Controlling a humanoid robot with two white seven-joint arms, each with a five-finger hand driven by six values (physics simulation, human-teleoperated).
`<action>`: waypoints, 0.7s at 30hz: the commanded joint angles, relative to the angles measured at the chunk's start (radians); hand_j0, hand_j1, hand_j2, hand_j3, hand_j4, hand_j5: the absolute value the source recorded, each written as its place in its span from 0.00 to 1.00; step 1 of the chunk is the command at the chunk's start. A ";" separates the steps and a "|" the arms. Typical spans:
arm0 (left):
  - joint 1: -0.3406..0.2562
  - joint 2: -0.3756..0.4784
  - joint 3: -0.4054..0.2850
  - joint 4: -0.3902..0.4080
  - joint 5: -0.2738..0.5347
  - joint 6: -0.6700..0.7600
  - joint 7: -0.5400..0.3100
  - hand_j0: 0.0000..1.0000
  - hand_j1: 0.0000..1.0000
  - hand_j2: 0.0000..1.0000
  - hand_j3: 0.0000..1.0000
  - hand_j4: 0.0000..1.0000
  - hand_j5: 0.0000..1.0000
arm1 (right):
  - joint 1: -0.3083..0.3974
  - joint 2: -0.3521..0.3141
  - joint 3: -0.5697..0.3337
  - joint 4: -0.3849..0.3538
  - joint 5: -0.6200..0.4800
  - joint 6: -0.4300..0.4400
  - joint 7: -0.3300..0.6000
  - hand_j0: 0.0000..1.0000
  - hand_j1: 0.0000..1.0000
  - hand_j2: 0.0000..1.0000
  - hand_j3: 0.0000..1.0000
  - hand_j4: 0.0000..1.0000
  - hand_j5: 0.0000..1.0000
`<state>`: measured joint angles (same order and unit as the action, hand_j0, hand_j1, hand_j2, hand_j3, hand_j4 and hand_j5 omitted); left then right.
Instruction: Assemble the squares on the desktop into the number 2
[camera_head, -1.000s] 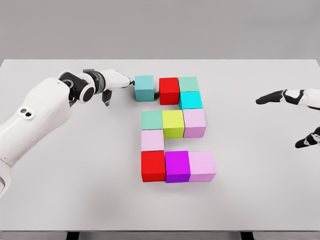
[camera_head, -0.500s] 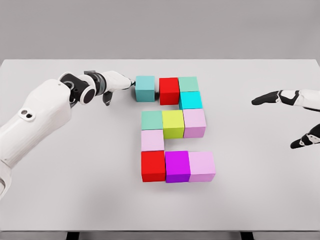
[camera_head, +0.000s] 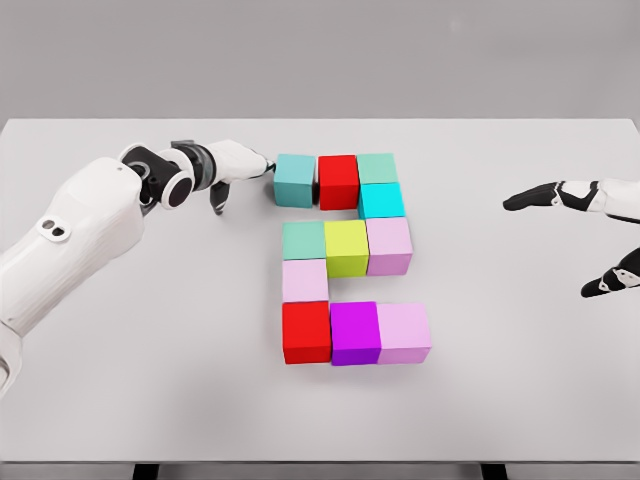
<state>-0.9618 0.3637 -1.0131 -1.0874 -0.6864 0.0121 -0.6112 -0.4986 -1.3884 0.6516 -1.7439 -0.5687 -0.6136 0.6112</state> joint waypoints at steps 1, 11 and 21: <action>0.000 0.001 0.002 0.000 0.001 0.000 0.000 1.00 1.00 1.00 1.00 1.00 1.00 | 0.000 -0.001 -0.001 0.000 -0.008 0.003 0.000 1.00 1.00 1.00 1.00 1.00 1.00; 0.000 0.072 0.007 -0.054 0.011 0.000 0.000 1.00 1.00 1.00 1.00 1.00 1.00 | 0.000 -0.001 -0.001 -0.002 -0.008 0.003 0.000 1.00 1.00 1.00 1.00 1.00 1.00; -0.002 0.169 0.002 -0.164 0.084 -0.130 0.000 1.00 1.00 1.00 1.00 1.00 1.00 | 0.000 -0.001 -0.001 -0.003 -0.008 0.003 0.000 1.00 1.00 1.00 1.00 1.00 1.00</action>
<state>-0.9633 0.5259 -1.0114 -1.2501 -0.6067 -0.1047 -0.6112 -0.4986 -1.3880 0.6516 -1.7469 -0.5686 -0.6136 0.6112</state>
